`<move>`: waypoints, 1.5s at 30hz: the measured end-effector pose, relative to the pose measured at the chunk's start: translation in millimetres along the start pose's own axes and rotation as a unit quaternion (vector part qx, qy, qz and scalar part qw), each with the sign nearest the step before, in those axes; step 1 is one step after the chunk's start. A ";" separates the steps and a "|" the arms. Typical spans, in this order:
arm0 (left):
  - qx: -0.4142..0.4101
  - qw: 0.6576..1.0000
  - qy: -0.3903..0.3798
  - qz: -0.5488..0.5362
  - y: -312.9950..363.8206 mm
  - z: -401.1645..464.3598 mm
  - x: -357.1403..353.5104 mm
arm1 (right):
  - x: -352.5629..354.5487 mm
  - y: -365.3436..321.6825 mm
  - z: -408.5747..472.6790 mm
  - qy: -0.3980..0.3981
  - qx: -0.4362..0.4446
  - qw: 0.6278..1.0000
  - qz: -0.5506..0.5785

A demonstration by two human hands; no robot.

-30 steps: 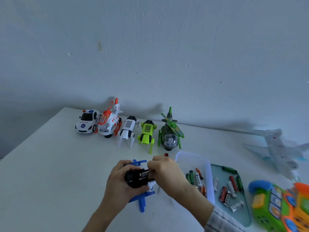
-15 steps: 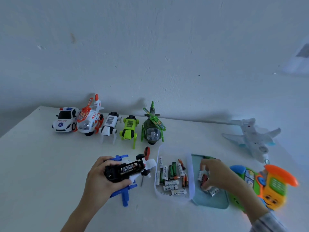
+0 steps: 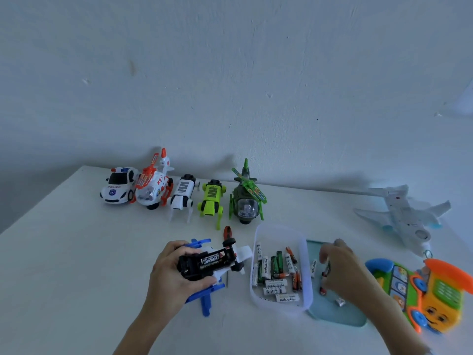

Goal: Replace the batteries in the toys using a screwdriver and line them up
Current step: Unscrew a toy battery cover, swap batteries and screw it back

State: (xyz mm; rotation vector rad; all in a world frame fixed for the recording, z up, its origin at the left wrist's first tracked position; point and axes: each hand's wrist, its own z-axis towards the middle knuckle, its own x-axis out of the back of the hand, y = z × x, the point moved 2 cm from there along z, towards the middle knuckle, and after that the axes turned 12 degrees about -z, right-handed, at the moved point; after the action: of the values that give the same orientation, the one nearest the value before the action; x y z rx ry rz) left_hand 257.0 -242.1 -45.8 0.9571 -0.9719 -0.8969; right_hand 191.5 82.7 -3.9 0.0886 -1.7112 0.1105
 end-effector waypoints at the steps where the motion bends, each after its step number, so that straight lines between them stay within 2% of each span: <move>1: 0.001 1.000 0.001 -0.002 -0.2 0.2 0.4 | 8.1 -8.8 0.8 0.018 -0.001 0.998 0.059; 4: 0.005 1.000 0.003 -0.009 -0.1 1.5 -0.1 | 30.2 -39.1 -1.1 0.035 -0.002 0.964 0.262; 7: 0.014 1.000 0.000 -0.009 2.4 2.9 -1.2 | 37.3 -77.7 -2.9 -0.034 0.029 0.876 0.480; 9: 0.022 1.000 0.001 -0.010 4.1 2.8 0.8 | 35.0 -107.1 -1.0 -0.032 0.062 0.845 0.530; 10: 0.024 1.000 -0.003 -0.008 6.0 4.0 -1.3 | 33.5 -118.1 -1.0 -0.013 0.074 0.843 0.533; 12: 0.031 1.000 -0.005 0.001 5.7 3.7 1.4 | 26.6 -143.8 -2.4 0.019 0.106 0.849 0.517; 15: 0.037 0.999 -0.010 0.003 5.3 3.9 2.1 | 17.0 -166.4 -4.9 0.081 0.160 0.883 0.433; 19: 0.041 0.999 -0.015 0.011 3.6 4.5 2.5 | 5.2 -177.7 0.1 0.101 0.229 0.915 0.318; 23: 0.027 0.999 -0.018 0.016 1.2 8.3 3.3 | -1.7 -184.2 0.5 0.152 0.341 0.895 0.243; 28: 0.027 0.999 -0.022 0.020 0.6 8.7 4.7 | -7.5 -183.5 6.0 0.201 0.429 0.873 0.113; 37: 0.043 0.999 -0.020 0.025 3.6 7.4 4.8 | -9.8 -175.4 11.7 0.213 0.473 0.847 0.116; 45: 0.048 0.998 -0.035 0.027 5.5 9.7 6.1 | -14.3 -178.2 8.9 0.275 0.450 0.833 0.166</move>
State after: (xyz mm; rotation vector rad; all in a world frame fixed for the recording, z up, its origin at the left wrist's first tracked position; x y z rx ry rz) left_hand 250.8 -248.3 -36.7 0.9820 -1.1039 -0.8493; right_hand 206.7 -95.3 -15.3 0.4148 -0.9548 1.1011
